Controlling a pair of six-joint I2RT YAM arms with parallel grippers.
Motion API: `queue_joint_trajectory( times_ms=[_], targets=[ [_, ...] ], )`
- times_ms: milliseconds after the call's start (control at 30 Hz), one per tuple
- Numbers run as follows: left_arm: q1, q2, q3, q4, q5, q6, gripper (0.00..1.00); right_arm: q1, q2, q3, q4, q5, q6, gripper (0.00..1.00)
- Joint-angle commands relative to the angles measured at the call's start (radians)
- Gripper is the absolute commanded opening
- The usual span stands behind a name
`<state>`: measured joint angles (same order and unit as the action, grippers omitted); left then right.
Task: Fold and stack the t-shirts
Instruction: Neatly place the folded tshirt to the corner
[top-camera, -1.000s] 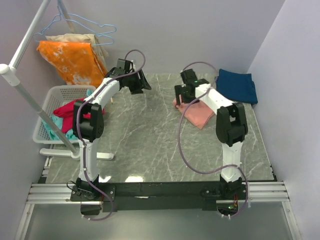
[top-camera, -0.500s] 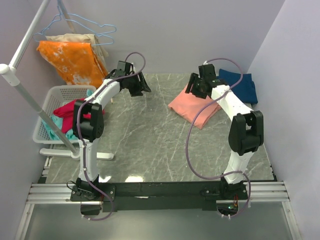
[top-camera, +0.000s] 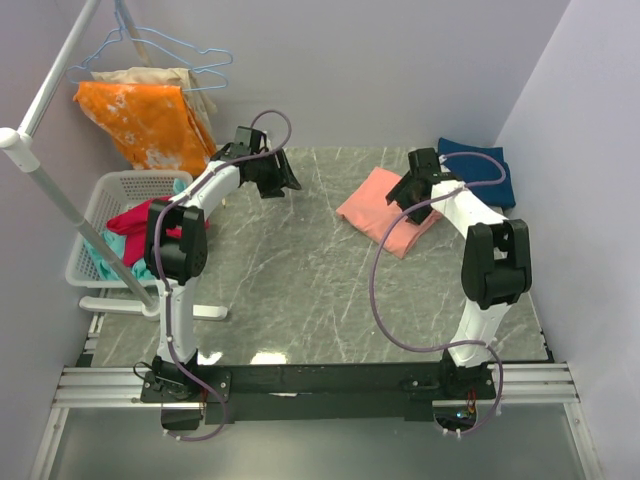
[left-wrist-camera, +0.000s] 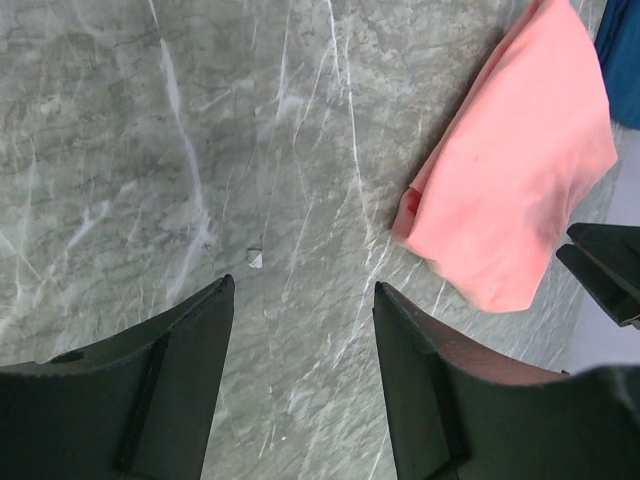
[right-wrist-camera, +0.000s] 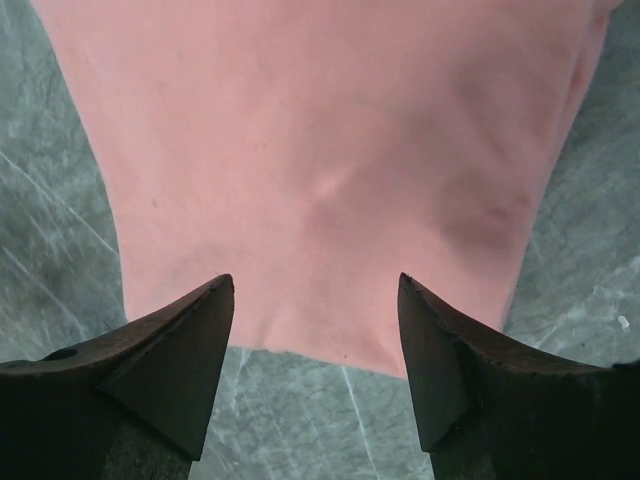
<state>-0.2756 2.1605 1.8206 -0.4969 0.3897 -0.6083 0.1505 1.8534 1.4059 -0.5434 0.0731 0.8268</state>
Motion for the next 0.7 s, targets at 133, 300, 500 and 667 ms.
queue_joint_trajectory(
  times_ms=[133, 300, 500, 667],
  targets=[
    [-0.004, -0.074, -0.004, 0.023, -0.015, 0.033, 0.64, -0.095, -0.048, -0.076, 0.019, 0.053, 0.152, 0.74],
    [-0.004, -0.07, -0.003, 0.018, -0.023, 0.039, 0.64, -0.143, -0.075, -0.133, 0.036, 0.05, 0.175, 0.74],
    [-0.002, -0.062, -0.001, 0.017, -0.022, 0.039, 0.63, -0.192, -0.079, -0.143, 0.034, 0.047, 0.16, 0.75],
    [-0.004, -0.062, 0.006, 0.014, -0.017, 0.038, 0.63, -0.226, -0.022, -0.125, 0.045, -0.006, 0.15, 0.75]
  ],
)
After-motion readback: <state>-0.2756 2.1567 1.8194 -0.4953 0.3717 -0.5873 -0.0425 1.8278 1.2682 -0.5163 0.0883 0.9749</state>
